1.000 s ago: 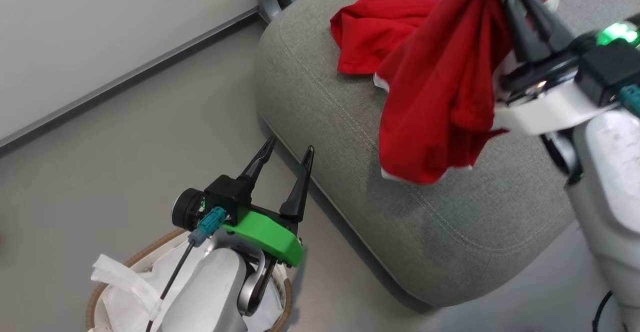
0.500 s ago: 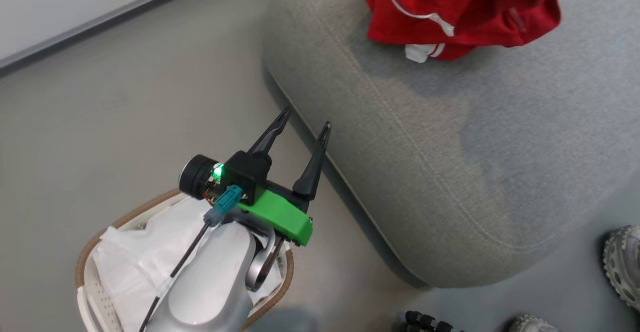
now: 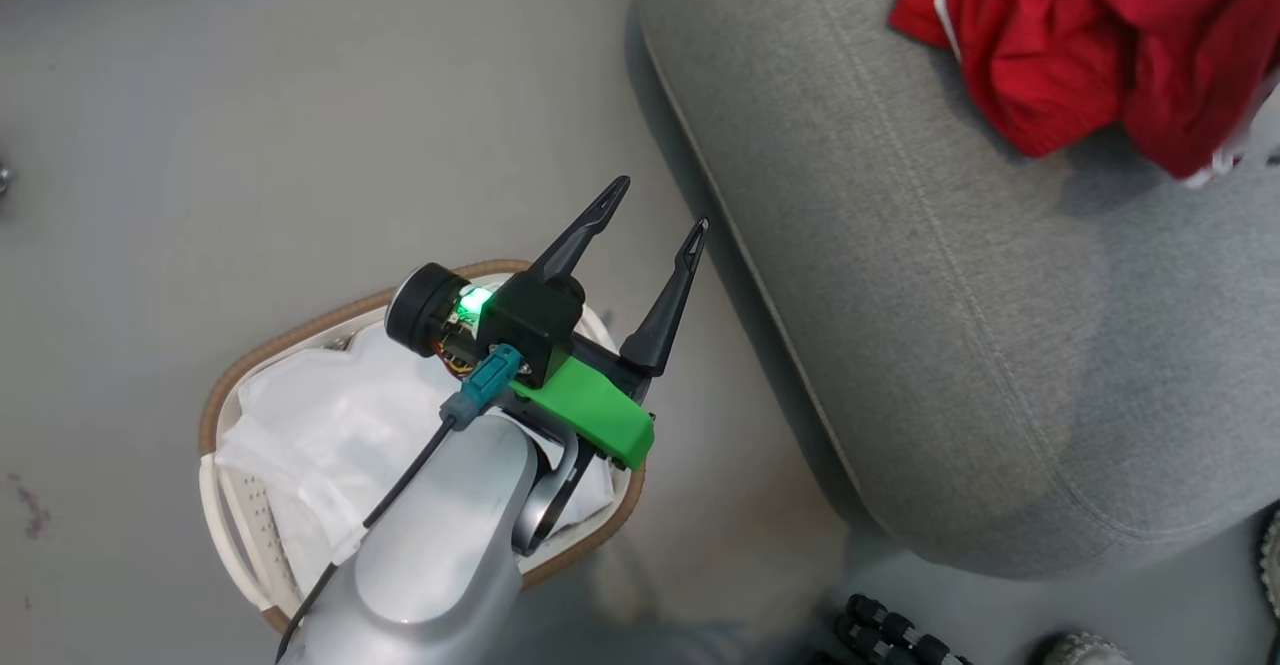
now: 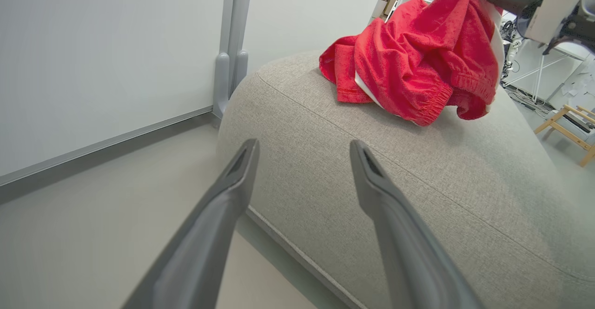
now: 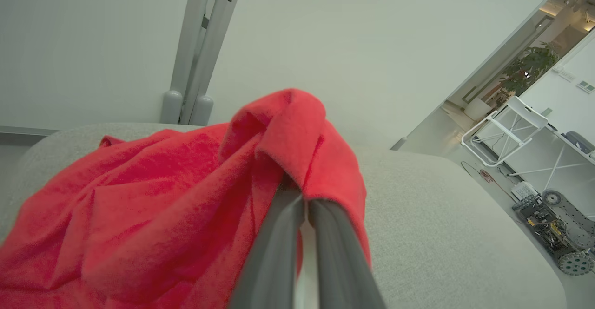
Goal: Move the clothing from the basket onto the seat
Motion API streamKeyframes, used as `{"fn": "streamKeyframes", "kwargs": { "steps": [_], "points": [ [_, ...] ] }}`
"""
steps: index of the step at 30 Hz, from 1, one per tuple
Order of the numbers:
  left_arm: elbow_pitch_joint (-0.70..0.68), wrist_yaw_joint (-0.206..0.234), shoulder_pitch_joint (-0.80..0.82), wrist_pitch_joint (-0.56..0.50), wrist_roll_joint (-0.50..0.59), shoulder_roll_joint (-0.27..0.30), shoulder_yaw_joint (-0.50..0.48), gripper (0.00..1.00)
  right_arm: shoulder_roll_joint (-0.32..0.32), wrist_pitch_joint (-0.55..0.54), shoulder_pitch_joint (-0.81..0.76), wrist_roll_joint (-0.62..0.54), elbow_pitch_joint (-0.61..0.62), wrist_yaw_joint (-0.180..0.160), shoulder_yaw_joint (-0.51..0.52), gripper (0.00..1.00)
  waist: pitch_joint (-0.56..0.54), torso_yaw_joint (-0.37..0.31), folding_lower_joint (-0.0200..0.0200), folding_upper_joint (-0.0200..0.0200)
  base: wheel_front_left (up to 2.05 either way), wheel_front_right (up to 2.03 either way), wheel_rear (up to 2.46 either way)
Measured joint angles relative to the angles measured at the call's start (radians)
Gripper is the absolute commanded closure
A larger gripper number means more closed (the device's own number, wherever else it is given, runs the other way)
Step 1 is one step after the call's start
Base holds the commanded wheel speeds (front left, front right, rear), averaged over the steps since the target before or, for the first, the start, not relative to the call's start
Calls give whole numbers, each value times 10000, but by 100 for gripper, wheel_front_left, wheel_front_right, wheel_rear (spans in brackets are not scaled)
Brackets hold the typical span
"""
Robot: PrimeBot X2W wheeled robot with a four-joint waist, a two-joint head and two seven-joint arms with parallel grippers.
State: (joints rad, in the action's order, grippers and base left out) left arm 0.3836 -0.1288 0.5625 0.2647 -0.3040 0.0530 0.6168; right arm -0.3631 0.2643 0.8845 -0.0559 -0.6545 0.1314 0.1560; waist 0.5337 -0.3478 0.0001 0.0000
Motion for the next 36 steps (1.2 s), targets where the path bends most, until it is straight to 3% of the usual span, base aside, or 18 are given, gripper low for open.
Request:
{"fn": "streamKeyframes", "kwargs": {
  "steps": [1,2,4,13,24,30,36],
  "points": [
    [2,0,0,0,-4,6,12,0,123,-2,-154,-2,-205,0,125,56,55,87,0,0,0,0,0],
    [12,0,-2,0,-21,13,15,0,251,-2,-308,-2,-334,0,224,29,94,163,0,0,0,0,0],
    [38,0,-37,0,-59,23,6,0,418,-2,-604,-33,-456,0,318,0,95,256,1,0,0,0,0],
    [132,0,-559,0,-385,-4,-186,0,660,-2,-2441,-48,100,0,755,0,-689,250,0,0,0,0,0],
    [-73,0,-1810,0,-518,-40,-984,0,1151,-2,-4425,606,1902,0,443,0,-2379,248,-2,0,0,0,0],
    [-153,65,-2420,0,-430,-44,-1860,0,1789,-2,-4886,980,2606,0,73,0,-2929,627,-2,0,0,0,0],
    [-278,424,-2918,0,13,-40,-2838,0,2428,0,-5272,1392,2863,0,-226,0,-3219,1330,-2,0,0,0,0]
  ]
}}
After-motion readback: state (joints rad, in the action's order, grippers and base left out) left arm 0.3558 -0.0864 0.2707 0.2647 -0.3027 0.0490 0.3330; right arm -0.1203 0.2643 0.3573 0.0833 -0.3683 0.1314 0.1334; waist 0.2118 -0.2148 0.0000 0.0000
